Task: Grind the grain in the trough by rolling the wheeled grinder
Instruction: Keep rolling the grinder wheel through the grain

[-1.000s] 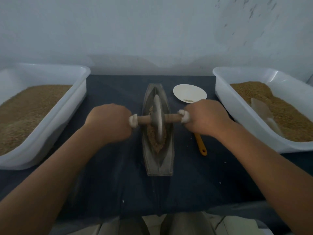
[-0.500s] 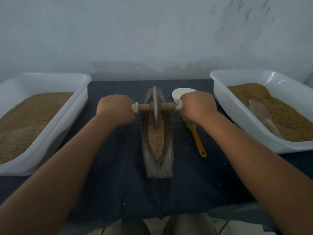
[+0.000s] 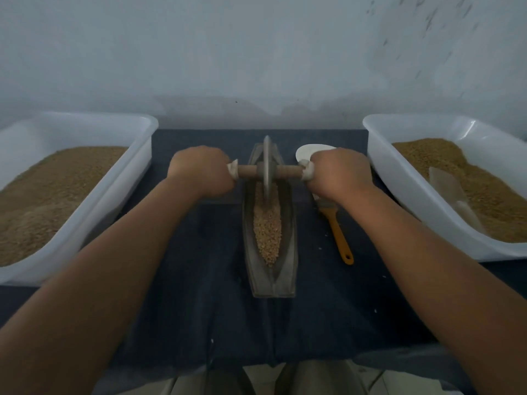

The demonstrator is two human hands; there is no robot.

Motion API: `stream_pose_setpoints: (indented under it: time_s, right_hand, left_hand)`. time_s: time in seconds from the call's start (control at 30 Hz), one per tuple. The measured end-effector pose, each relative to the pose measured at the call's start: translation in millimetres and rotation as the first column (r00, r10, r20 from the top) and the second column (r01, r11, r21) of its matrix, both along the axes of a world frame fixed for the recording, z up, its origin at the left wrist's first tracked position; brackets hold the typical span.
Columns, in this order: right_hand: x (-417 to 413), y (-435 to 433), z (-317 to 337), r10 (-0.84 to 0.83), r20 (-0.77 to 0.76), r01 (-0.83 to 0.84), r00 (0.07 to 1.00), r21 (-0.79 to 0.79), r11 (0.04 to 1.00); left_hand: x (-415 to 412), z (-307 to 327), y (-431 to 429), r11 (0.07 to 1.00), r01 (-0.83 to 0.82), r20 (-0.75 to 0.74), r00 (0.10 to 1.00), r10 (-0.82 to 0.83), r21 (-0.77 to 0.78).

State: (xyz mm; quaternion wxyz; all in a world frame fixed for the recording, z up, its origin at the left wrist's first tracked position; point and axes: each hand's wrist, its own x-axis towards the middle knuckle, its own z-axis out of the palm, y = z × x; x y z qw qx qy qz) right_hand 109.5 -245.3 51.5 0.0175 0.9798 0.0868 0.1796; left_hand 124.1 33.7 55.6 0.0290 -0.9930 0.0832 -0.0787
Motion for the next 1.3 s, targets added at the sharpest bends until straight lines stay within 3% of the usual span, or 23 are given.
stream_pose_setpoints:
  time_s: [0.07,0.2,0.3,0.4,0.5,0.67,0.8,0.97,1.1,1.3]
  right_hand:
    - [4.5,0.2,1.6,-0.002,0.002,0.002,1.000,-0.011,1.000]
    - [-30.7,-11.9,-3.6,0.036,-0.178,-0.042,0.983,-0.032,0.999]
    - [-65.5,-25.1,-2.3,0.108,-0.199,-0.127,0.974,-0.085,0.988]
    - [-72.5,-25.4,-5.0,0.136,-0.127,-0.146,0.983,-0.075,0.986]
    - [-40.0,-13.2,-10.7,0.035,-0.017,-0.036,0.999,-0.081,0.996]
    - [5.4,-5.2,-7.5,0.002,0.022,-0.002,1.000,0.003,1.000]
    - [-23.2,-12.2,-6.7,0.023,-0.198,-0.019,0.980,0.019,1.000]
    - [-67.9,-30.4,-5.7,0.136,-0.249,-0.149,0.959,-0.034,0.988]
    - [-35.4,-16.2,-9.7,0.039,-0.178,-0.045,0.983,-0.035,0.998]
    - [1.0,-4.4,-4.0,-0.069,-0.122,0.067,0.990,-0.018,0.998]
  left_hand:
    - [-0.4,1.6,-1.3,1.000,0.000,-0.006,1.000,0.000,0.003]
    - [-49.6,-11.2,10.9,0.997,0.077,-0.017,0.997,-0.077,0.017]
    - [-90.4,-21.1,25.9,0.991,0.125,0.037,0.991,-0.126,0.042]
    - [-90.8,-23.8,26.1,0.993,0.113,0.048,0.992,-0.115,0.036]
    - [-54.8,-18.6,12.3,0.999,0.038,0.017,0.999,-0.038,0.014]
    - [-6.7,-3.1,-0.5,1.000,-0.025,0.052,0.998,0.025,-0.001]
    - [-41.1,-7.7,6.4,0.997,0.057,0.057,0.997,-0.059,0.049]
    - [-92.8,-21.8,23.2,0.984,0.120,0.168,0.976,-0.141,0.129]
    - [-55.4,-16.4,11.5,0.998,0.035,0.063,0.997,-0.039,0.059]
    - [-4.9,1.8,-3.7,0.998,0.020,0.127,0.992,-0.028,0.059]
